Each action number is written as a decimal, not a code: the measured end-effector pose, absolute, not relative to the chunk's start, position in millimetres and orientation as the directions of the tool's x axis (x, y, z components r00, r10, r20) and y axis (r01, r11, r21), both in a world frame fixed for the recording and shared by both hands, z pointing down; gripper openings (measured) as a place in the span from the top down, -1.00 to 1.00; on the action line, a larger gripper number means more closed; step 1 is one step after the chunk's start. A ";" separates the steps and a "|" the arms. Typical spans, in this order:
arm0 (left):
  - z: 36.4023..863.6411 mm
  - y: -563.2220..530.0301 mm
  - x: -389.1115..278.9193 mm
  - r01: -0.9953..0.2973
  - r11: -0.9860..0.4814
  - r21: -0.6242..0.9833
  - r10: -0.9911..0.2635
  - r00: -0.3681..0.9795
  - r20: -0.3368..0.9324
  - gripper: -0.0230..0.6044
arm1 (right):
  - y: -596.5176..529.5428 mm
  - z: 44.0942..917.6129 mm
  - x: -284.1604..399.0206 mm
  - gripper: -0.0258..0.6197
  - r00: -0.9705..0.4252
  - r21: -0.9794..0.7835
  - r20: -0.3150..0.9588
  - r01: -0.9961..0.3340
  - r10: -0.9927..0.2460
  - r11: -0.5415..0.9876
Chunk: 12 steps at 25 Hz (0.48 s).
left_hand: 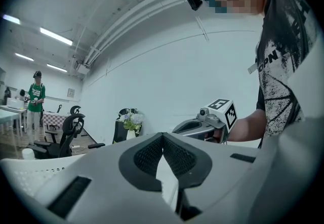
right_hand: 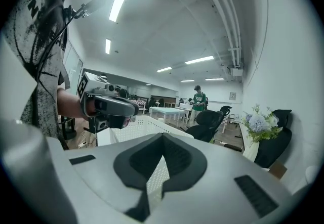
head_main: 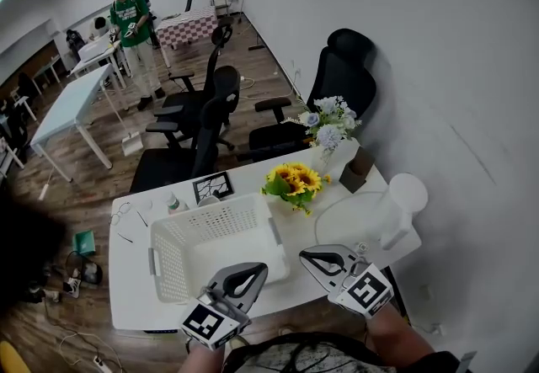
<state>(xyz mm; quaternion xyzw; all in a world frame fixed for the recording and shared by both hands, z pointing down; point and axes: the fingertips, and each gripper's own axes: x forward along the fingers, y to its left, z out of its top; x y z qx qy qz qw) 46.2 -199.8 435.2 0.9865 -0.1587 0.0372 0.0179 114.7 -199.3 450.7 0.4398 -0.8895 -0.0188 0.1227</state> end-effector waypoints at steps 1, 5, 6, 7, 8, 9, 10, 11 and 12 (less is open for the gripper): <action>435.3 -199.5 45.9 -0.314 -0.949 0.019 -0.312 0.947 0.081 0.89 | -199.1 451.2 115.0 0.85 -0.583 0.139 0.202 -0.778 -0.787 0.613; 436.7 -198.8 45.4 -0.319 -0.947 0.020 -0.317 0.945 0.080 0.89 | -198.2 453.0 115.8 0.85 -0.584 0.141 0.205 -0.776 -0.785 0.615; 437.3 -198.7 45.1 -0.323 -0.946 0.025 -0.320 0.944 0.079 0.89 | -198.0 453.3 115.3 0.85 -0.586 0.140 0.205 -0.775 -0.784 0.616; 437.6 -198.6 44.7 -0.326 -0.945 0.027 -0.323 0.943 0.080 0.89 | -197.6 453.4 114.6 0.85 -0.588 0.139 0.205 -0.774 -0.783 0.618; 437.6 -198.3 44.3 -0.328 -0.944 0.028 -0.325 0.942 0.080 0.89 | -197.3 453.2 113.7 0.85 -0.590 0.139 0.205 -0.773 -0.781 0.620; 437.8 -198.2 43.8 -0.331 -0.943 0.028 -0.328 0.941 0.081 0.89 | -197.0 453.0 112.8 0.85 -0.593 0.140 0.203 -0.770 -0.779 0.622; 438.4 -198.3 43.3 -0.333 -0.943 0.027 -0.330 0.940 0.082 0.89 | -196.8 453.1 111.9 0.85 -0.596 0.144 0.201 -0.767 -0.777 0.626; 439.1 -198.5 43.1 -0.334 -0.942 0.026 -0.331 0.940 0.083 0.89 | -196.8 453.6 111.4 0.85 -0.599 0.148 0.201 -0.764 -0.775 0.628; 439.9 -198.9 43.0 -0.335 -0.942 0.025 -0.332 0.940 0.083 0.89 | -196.9 454.2 111.0 0.85 -0.600 0.151 0.201 -0.762 -0.774 0.630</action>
